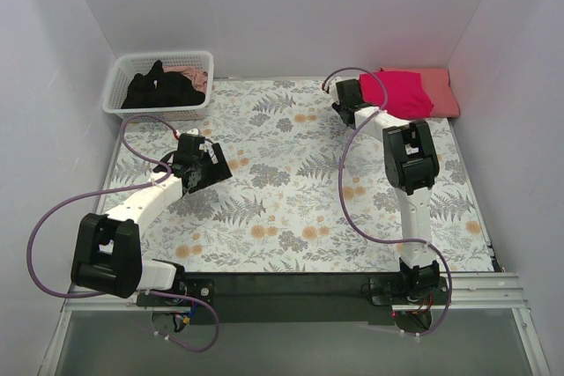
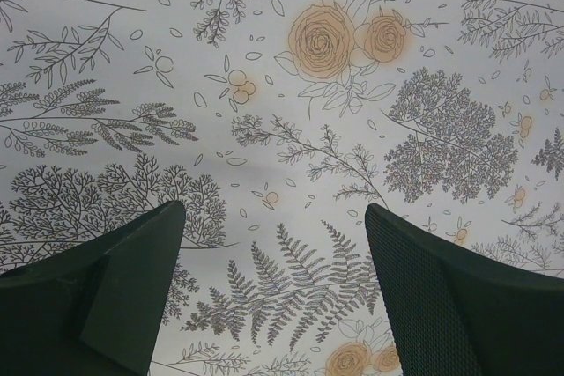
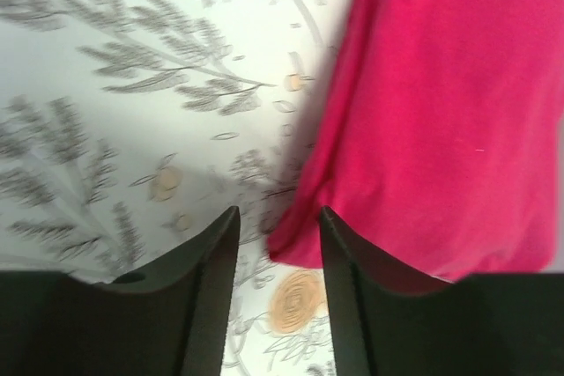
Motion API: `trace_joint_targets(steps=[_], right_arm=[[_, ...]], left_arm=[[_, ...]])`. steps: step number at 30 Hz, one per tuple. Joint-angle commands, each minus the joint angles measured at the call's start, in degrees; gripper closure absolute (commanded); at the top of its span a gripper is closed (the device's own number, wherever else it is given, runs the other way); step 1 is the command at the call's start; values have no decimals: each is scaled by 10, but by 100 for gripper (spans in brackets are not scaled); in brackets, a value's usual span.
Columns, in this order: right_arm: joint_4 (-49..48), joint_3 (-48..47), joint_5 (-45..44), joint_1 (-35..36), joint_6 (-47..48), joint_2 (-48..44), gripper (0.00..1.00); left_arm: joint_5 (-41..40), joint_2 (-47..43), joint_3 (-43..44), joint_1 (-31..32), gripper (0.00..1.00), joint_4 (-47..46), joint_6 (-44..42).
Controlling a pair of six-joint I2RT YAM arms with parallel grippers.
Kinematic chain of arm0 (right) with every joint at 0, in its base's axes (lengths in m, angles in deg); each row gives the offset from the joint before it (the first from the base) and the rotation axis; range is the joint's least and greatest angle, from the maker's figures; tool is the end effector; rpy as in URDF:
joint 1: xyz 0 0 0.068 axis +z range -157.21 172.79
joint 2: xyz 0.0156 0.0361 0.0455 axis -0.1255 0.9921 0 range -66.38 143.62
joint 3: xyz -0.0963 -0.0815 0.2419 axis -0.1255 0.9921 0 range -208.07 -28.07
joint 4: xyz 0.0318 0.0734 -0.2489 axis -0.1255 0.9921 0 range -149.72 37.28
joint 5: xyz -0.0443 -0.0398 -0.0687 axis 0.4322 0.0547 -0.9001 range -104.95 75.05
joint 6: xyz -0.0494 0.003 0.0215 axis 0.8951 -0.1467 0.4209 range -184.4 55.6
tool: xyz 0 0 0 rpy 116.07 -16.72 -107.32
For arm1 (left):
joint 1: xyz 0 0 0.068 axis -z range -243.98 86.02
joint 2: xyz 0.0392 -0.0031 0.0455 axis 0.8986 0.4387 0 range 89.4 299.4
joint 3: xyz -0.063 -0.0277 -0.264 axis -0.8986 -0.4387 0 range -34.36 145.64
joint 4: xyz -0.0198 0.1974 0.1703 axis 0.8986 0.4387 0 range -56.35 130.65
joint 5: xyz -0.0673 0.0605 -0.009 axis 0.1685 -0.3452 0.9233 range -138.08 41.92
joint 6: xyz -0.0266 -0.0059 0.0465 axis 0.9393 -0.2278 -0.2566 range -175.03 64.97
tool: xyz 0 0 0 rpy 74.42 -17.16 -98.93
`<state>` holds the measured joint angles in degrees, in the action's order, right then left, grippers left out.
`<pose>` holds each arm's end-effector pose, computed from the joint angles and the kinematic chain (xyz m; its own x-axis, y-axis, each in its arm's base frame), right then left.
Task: Fold and stack the t-shirts
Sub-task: Neatly place the folded tshirt to the corner
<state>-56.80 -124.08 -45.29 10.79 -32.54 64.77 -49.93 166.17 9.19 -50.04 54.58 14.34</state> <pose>0.4916 0.1408 0.1557 -0.5569 -0.6599 -0.5044 -0.2147 0.7010 -0.6801 0.2542 -0.0620 0.1978 -0.4854 -0.8433 -0.2308 -0.6578 0.5262 -0.5389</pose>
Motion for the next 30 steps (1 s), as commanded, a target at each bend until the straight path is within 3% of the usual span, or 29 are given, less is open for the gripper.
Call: trace_joint_targets(steps=[1, 3, 6, 8, 11, 20, 30], right_arm=[[60, -27, 106, -9, -68, -63, 51], [65, -28, 144, -35, -93, -91, 46], [65, -43, 225, -91, -157, -134, 49], [64, -64, 295, -126, -216, -132, 67], [46, -78, 376, -195, -284, -116, 78], [-8, -125, 413, -292, -386, -19, 78], [-7, -143, 434, -315, -402, 59, 73]], left_arm=[[9, -11, 3, -3, 18, -5, -8], [9, -9, 3, -3, 18, -5, -8], [9, -11, 3, -4, 18, -4, -9], [7, -14, 2, -3, 18, -4, -10], [4, -20, 2, -3, 18, -4, -11], [2, -17, 2, -4, 18, -3, -12], [3, -8, 0, -4, 18, -4, -12]])
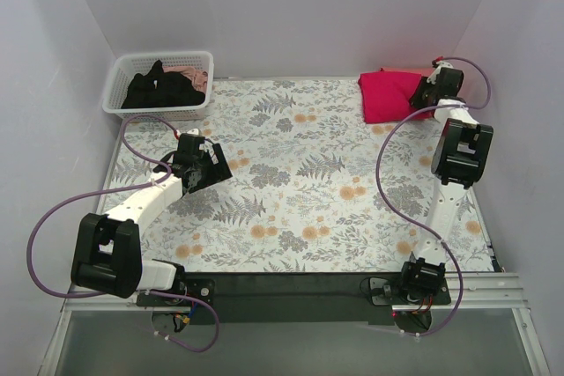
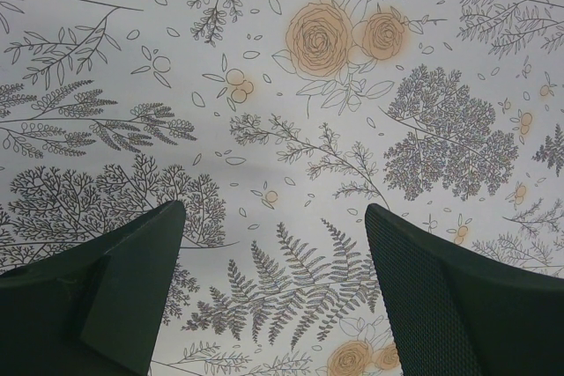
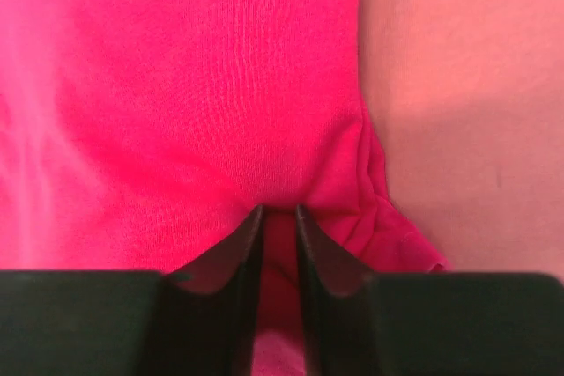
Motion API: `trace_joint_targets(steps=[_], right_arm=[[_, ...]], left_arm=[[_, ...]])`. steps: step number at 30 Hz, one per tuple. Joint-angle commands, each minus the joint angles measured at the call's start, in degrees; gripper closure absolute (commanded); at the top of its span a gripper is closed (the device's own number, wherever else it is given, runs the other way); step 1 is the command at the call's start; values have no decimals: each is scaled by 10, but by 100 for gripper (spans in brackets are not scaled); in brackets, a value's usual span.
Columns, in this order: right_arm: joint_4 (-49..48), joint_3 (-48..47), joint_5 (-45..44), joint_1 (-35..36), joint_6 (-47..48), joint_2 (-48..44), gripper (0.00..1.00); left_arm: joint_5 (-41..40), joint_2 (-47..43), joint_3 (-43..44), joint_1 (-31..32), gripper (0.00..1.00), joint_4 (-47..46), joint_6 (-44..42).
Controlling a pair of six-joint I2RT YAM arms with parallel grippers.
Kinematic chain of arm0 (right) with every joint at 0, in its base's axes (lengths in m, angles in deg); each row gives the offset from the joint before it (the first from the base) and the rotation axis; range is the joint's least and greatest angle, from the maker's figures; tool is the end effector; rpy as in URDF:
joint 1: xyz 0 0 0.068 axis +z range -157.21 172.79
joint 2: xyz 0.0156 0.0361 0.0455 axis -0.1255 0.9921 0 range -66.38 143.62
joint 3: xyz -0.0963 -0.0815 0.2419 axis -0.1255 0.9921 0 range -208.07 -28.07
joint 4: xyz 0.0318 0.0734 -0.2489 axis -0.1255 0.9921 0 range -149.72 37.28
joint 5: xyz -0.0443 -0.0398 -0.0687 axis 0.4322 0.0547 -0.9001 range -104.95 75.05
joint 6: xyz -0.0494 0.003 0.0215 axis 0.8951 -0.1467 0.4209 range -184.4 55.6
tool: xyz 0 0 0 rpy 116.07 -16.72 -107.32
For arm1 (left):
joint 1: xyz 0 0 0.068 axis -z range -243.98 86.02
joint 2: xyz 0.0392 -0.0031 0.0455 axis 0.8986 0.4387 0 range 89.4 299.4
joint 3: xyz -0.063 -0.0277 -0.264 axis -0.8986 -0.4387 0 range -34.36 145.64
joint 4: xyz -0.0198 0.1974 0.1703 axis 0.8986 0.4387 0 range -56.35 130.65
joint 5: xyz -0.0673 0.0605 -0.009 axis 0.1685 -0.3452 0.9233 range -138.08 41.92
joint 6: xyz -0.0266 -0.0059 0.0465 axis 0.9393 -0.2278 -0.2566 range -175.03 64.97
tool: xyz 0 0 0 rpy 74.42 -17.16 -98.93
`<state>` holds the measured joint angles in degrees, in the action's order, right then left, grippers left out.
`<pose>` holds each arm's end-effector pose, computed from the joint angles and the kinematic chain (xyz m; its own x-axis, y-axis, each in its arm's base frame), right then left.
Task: Fold and stack the t-shirts
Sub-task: Neatly place the folded tshirt to the corner
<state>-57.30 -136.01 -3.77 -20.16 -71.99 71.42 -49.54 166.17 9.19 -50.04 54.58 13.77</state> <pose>0.5375 -0.1165 0.1626 -0.5080 0.2499 -0.8243 0.1284 0.9683 0.2144 0.2541 -0.0622 0.1978 -0.4956 -0.8373 -0.2310 -0.6516 0.5343 -0.5385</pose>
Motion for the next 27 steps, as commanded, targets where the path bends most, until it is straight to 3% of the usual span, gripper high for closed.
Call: trace_joint_targets(steps=[1, 8, 13, 27], right_arm=[[-3, -24, 23, -6, -3, -9, 70], [-18, 3, 5, -6, 17, -59, 55], [-87, 62, -45, -6, 25, -103, 42], [-97, 34, -28, -30, -31, -38, 29]], left_arm=[[-1, -7, 1, -3, 18, -4, -7], [-5, -2, 3, -4, 18, -4, -8], [-5, -2, 3, -3, 18, -4, -8], [-2, -1, 2, -3, 18, -4, -9]])
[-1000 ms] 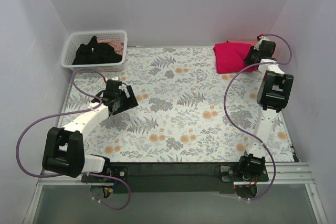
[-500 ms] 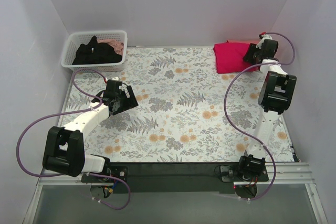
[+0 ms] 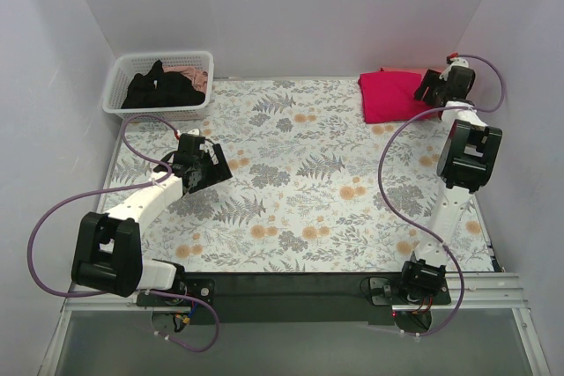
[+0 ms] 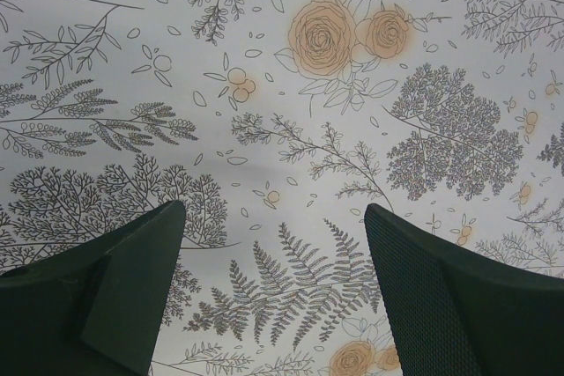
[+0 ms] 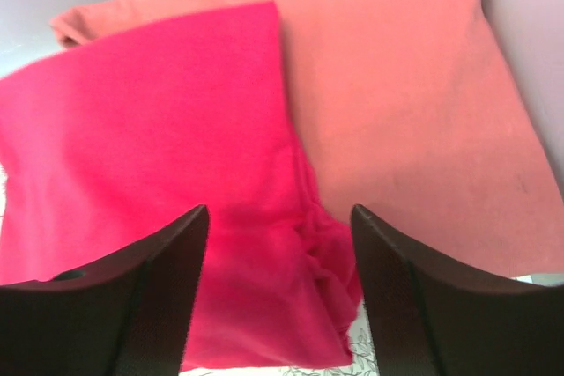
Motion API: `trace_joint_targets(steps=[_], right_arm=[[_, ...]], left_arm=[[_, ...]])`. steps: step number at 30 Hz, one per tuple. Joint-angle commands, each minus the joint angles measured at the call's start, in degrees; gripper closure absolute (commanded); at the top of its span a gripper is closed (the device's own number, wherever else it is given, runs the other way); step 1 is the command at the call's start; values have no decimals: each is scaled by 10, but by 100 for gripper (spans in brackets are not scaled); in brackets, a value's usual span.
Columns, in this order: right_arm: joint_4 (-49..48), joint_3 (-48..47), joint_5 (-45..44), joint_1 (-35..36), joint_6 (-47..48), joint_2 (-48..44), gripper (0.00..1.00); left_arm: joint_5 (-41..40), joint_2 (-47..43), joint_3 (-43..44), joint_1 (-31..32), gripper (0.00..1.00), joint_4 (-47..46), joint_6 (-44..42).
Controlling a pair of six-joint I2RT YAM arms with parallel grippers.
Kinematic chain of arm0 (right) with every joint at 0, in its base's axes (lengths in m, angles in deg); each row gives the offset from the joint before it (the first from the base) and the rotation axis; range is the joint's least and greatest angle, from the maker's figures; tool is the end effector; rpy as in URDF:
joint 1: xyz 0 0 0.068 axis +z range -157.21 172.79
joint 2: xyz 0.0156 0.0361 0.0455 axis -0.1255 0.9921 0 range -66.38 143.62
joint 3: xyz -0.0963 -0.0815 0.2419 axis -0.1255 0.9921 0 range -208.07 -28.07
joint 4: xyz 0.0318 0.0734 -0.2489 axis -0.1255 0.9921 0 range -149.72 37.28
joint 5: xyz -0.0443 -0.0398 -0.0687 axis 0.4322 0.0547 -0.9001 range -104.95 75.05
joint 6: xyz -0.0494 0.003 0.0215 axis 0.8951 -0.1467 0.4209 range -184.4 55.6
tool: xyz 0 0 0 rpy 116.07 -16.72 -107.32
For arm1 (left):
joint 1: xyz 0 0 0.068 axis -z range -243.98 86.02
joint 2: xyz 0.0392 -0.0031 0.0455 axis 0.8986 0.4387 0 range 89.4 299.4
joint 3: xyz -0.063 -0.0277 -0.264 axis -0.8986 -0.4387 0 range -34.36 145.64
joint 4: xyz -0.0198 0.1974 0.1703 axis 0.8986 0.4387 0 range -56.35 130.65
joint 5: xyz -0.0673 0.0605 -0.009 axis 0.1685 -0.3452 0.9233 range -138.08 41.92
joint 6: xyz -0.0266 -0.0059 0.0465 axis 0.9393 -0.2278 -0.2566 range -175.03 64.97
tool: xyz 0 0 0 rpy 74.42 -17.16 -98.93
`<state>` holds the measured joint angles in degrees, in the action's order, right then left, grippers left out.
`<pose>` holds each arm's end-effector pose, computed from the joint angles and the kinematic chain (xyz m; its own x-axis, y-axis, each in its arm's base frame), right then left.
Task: Fold and stack the t-shirts
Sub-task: Neatly place the folded tshirt to the corner
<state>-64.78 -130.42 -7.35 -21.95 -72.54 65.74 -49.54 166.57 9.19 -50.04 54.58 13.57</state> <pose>0.5222 -0.1326 0.1940 -0.3809 0.2455 -0.8914 0.1920 0.9641 0.1834 0.2547 -0.0623 0.1961 -0.4994 -0.8350 -0.2309 -0.6535 0.5381 -0.5324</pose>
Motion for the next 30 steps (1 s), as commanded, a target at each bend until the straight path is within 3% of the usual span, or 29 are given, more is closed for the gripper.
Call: trace_joint_targets(steps=[1, 6, 13, 18, 23, 30], right_arm=[[-21, -24, 15, -13, -28, 23, 26], [-18, -28, 47, -20, -53, 42, 24], [-18, -65, 152, -21, -55, 66, 45], [-17, -80, 179, -20, -51, 71, 50], [-15, -72, 151, -20, -53, 72, 45], [-12, -40, 45, -20, -66, 59, 41]], left_arm=[[-2, -5, 1, -3, 18, -4, -7], [1, -2, 2, -3, 18, -5, -7], [1, -2, 1, -3, 18, -5, -7], [1, -1, 1, -3, 18, -5, -8], [3, 1, 1, -3, 18, -4, -8], [3, 3, 1, -3, 18, -4, -9]])
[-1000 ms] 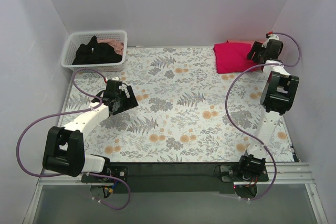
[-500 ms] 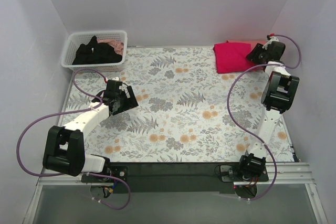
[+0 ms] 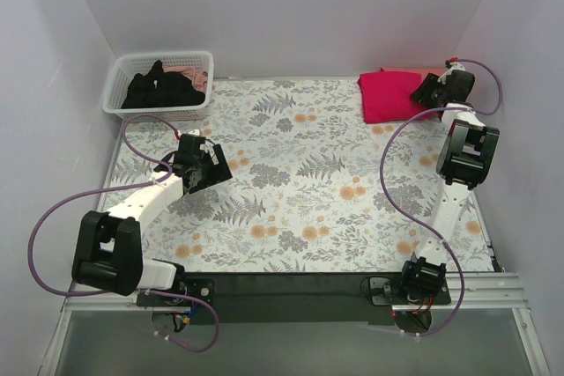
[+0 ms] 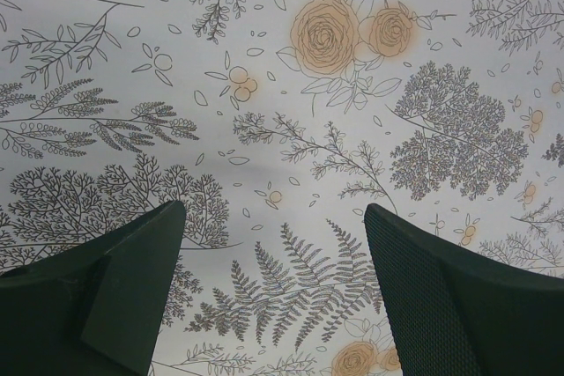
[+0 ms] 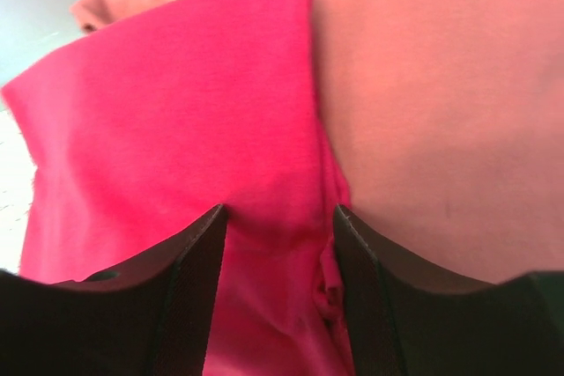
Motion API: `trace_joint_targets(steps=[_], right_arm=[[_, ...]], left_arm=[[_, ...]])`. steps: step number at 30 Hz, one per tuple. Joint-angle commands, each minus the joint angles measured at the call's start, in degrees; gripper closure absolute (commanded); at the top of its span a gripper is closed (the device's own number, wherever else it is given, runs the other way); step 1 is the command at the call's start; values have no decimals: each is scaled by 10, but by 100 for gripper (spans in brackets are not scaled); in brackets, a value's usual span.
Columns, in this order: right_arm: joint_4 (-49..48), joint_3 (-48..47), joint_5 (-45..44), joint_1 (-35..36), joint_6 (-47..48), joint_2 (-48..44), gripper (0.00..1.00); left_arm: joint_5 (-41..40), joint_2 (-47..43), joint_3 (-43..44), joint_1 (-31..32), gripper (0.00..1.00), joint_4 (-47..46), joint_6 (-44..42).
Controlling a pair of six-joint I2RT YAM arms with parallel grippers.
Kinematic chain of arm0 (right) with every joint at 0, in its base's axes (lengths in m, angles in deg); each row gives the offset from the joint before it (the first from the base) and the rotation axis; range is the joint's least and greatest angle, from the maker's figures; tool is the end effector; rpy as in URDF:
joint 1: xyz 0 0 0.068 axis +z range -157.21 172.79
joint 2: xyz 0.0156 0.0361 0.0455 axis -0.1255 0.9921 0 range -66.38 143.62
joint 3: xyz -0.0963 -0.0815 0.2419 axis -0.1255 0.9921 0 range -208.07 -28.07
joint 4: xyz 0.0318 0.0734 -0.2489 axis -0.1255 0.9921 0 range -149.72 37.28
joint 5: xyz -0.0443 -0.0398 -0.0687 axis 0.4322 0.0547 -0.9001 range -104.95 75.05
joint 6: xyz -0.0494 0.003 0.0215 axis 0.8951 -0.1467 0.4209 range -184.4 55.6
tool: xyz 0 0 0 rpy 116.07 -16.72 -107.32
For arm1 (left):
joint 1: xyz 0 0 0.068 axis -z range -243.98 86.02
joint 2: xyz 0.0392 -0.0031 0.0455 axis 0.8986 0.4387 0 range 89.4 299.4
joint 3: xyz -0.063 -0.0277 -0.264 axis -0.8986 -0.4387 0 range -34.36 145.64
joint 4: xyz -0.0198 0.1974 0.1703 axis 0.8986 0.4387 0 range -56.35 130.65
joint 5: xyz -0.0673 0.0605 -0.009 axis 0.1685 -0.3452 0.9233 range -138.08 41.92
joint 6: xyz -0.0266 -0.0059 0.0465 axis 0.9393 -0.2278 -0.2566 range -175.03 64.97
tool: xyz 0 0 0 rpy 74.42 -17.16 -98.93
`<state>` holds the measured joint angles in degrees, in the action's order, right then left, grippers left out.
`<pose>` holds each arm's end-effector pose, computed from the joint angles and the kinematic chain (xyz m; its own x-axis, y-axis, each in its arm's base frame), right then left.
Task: Fold and stack the t-shirts
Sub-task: Neatly place the folded tshirt to the corner
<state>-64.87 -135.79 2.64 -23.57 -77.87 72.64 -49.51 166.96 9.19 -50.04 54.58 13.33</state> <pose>0.5372 -0.1465 0.1630 -0.4093 0.3517 -0.8419 0.1066 0.9348 0.3387 0.2552 -0.0625 0.1944 -0.5040 -0.8323 -0.2308 -0.6547 0.5424 -0.5264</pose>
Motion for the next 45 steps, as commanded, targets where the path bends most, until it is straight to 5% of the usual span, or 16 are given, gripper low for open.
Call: trace_joint_targets(steps=[1, 12, 21, 45], right_arm=[[-11, 19, -64, -3, -14, -14, 41], [-3, -34, 59, -3, -11, 34, 46], [-2, -43, 77, 1, 24, 18, 99], [-56, -12, -117, 7, 108, -67, 99]], left_arm=[[3, -1, 1, -3, 18, -4, -7], [6, 1, 0, -3, 18, -5, -8], [7, 5, 2, -3, 18, -5, -9], [3, 7, 0, -3, 18, -8, -10]])
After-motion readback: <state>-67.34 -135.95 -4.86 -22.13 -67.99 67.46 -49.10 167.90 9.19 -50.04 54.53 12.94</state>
